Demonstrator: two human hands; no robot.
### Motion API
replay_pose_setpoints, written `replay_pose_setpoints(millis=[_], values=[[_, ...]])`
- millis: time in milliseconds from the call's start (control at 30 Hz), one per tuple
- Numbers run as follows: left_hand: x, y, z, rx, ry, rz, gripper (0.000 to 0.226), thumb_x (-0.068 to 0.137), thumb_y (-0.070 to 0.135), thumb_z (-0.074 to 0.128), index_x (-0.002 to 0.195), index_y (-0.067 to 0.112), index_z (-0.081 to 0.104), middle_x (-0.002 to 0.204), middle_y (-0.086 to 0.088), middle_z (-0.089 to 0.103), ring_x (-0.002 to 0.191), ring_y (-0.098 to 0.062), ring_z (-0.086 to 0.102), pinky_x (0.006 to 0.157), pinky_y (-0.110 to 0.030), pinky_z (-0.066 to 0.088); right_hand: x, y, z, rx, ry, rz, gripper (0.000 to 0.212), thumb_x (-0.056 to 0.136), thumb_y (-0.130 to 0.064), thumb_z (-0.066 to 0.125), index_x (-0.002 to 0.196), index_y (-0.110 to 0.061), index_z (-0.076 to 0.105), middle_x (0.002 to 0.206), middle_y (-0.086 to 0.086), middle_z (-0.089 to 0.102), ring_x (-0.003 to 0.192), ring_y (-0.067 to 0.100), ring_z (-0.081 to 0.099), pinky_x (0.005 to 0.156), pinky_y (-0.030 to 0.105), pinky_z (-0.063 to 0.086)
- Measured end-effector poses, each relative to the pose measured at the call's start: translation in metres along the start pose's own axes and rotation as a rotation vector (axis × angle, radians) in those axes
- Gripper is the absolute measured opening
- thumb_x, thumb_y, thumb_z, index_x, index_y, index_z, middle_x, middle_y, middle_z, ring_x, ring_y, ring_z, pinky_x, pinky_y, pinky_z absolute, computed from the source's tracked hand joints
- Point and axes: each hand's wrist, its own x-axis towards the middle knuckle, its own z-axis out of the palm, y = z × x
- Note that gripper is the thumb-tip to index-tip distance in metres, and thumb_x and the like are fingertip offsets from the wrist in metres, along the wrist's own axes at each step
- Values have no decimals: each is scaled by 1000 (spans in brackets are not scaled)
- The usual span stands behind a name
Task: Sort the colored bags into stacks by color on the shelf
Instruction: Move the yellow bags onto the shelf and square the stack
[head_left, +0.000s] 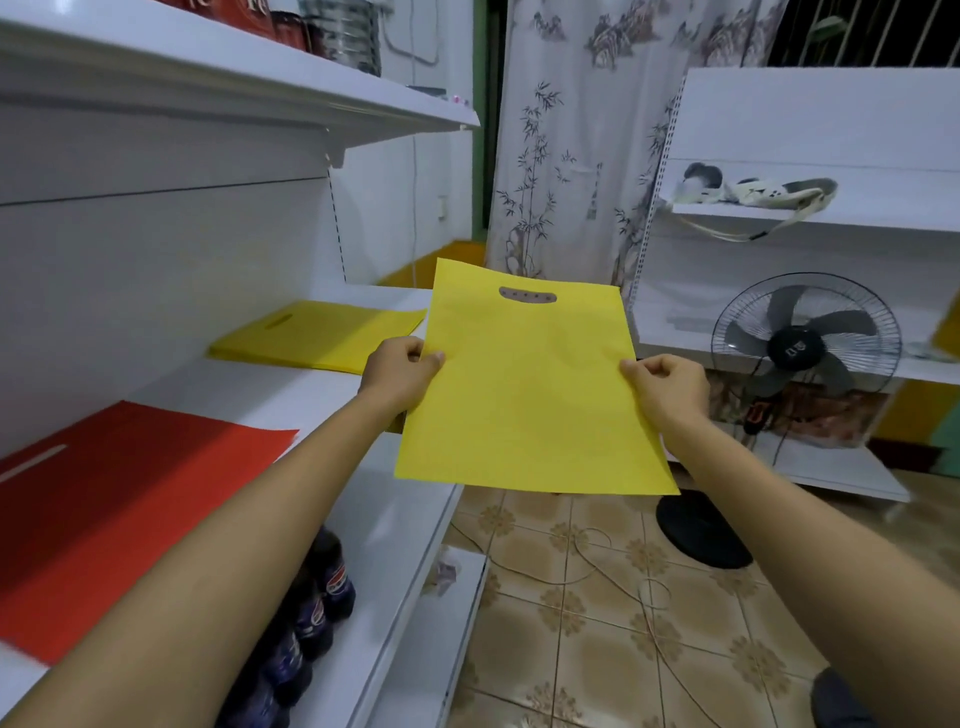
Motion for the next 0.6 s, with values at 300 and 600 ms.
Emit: replay_pose_setpoints(millis=[300, 600], values=[[94, 8, 51, 9, 141, -72, 25, 92, 26, 58, 76, 6, 56, 76, -9, 52, 71, -19, 47, 66, -30, 33, 141, 15, 48, 68, -193, -25, 22, 91, -28, 65, 73, -15, 62, 78, 0, 64, 77, 21, 60, 78, 41, 54], [152, 13, 77, -73, 350, -199, 25, 92, 22, 60, 94, -3, 65, 90, -13, 64, 80, -22, 57, 74, -34, 44, 248, 9, 100, 198, -505, 50, 11, 89, -26, 67, 92, -15, 67, 85, 0, 67, 75, 18, 64, 69, 33, 51]])
